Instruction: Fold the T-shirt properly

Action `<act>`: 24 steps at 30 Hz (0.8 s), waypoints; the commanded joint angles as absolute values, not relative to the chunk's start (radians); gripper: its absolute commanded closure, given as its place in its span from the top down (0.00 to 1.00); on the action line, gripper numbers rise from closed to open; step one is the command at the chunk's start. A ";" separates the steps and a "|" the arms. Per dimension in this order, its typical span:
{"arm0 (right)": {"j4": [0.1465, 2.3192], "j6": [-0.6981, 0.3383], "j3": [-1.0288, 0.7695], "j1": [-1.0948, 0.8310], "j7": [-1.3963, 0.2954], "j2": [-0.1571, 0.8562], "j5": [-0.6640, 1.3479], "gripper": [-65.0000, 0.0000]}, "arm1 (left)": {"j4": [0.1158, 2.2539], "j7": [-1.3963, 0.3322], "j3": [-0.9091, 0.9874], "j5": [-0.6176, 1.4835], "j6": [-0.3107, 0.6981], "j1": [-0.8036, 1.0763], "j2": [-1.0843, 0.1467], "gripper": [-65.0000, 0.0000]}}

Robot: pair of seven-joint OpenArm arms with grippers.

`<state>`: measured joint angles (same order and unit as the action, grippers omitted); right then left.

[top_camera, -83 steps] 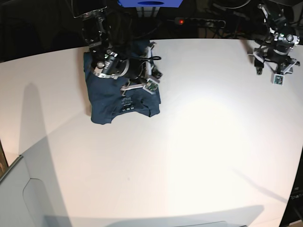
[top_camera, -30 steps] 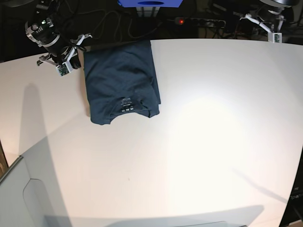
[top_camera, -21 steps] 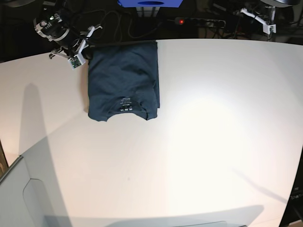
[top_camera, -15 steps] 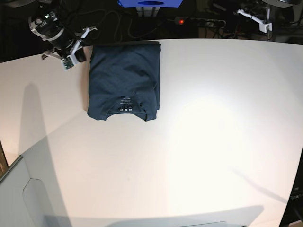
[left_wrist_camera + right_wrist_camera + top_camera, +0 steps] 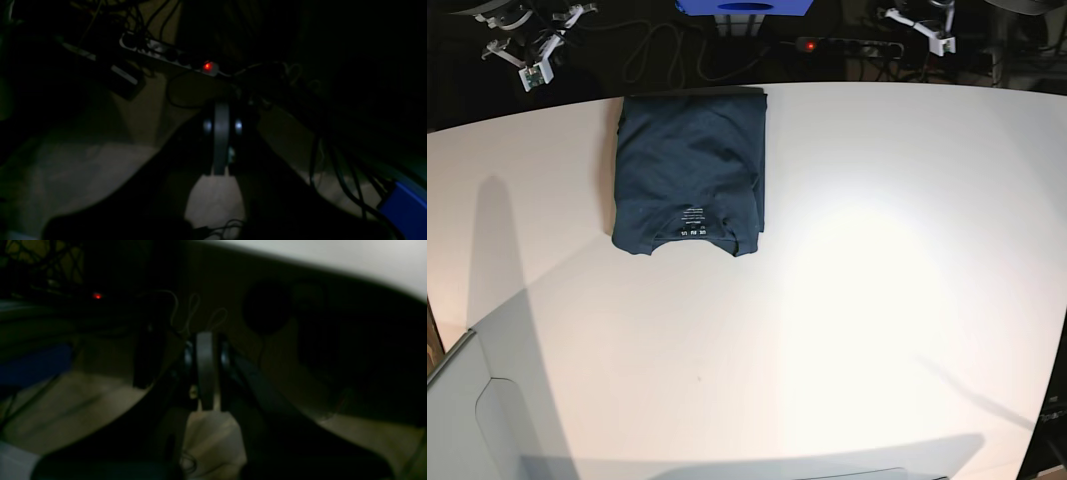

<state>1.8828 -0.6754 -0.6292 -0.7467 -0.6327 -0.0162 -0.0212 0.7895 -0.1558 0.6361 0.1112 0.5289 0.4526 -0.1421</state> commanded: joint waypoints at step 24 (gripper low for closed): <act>0.515 -0.363 -0.599 -0.289 0.110 0.065 -0.433 0.00 | 0.277 0.007 0.526 -0.211 0.189 0.124 -0.148 0.00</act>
<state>0.5106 -0.3508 -0.5961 -0.2775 0.0998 0.0574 -0.4393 0.2726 -0.0002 0.5255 -0.2146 0.1905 0.1322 -0.1436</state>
